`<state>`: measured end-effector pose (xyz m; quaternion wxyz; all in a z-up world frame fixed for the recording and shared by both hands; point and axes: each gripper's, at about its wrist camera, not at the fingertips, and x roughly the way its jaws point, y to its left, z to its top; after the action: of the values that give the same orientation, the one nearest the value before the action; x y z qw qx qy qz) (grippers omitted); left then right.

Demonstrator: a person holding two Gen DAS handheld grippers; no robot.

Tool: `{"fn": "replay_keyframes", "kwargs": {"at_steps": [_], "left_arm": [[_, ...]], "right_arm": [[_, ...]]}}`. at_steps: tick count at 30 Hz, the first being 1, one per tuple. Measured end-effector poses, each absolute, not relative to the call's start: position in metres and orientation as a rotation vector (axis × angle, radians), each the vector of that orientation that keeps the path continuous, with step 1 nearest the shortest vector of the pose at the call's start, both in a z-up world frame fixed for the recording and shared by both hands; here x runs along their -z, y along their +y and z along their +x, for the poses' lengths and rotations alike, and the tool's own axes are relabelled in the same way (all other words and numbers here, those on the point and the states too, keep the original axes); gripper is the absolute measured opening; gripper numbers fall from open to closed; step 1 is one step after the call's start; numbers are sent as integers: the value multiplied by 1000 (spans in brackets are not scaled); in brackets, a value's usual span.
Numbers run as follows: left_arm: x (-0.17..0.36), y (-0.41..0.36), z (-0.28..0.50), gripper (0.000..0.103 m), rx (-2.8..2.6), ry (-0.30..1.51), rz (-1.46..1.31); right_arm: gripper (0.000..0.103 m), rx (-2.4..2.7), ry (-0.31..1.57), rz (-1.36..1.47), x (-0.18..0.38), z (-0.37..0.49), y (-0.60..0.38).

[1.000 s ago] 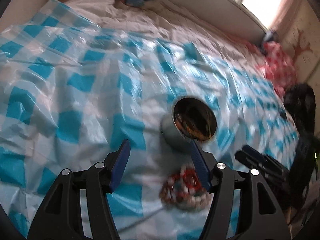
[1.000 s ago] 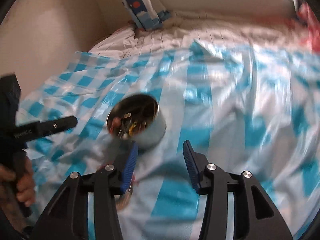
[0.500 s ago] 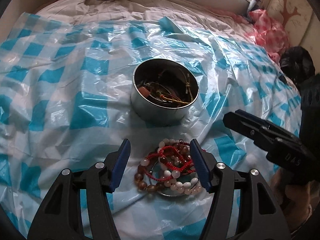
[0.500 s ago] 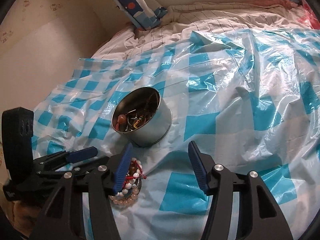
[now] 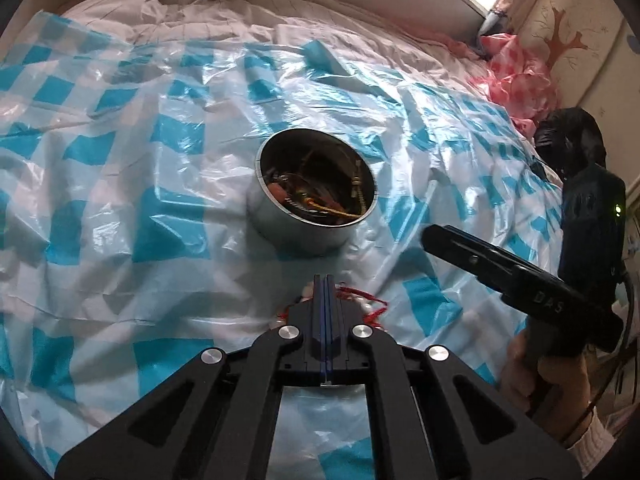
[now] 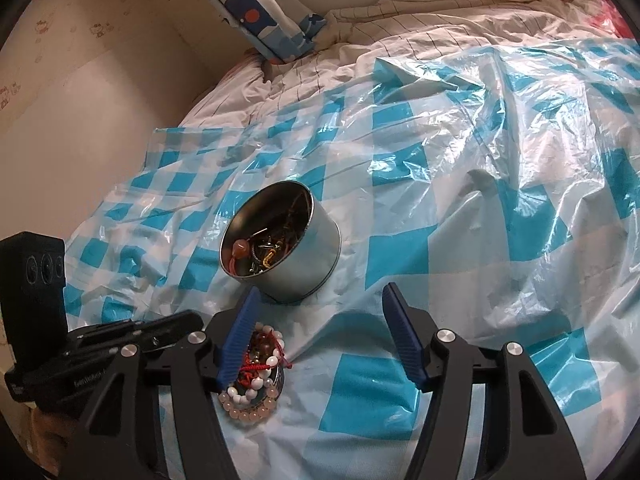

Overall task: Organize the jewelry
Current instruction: 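Close the left tool on the red cord bracelet in the dish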

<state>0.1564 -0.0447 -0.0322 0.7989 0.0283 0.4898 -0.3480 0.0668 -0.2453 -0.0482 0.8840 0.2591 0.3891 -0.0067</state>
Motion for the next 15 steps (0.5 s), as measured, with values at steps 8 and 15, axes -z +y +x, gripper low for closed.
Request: {"fn": "replay_keyframes", "kwargs": {"at_steps": [8,15], "left_arm": [[44,-60,155,43,724,1045,138],[48,-67,150,1,777,1071,167]], "right_arm": [[62,-3,816,532,50,69,-240],[62,-2,818,534,50,70,-239]]}}
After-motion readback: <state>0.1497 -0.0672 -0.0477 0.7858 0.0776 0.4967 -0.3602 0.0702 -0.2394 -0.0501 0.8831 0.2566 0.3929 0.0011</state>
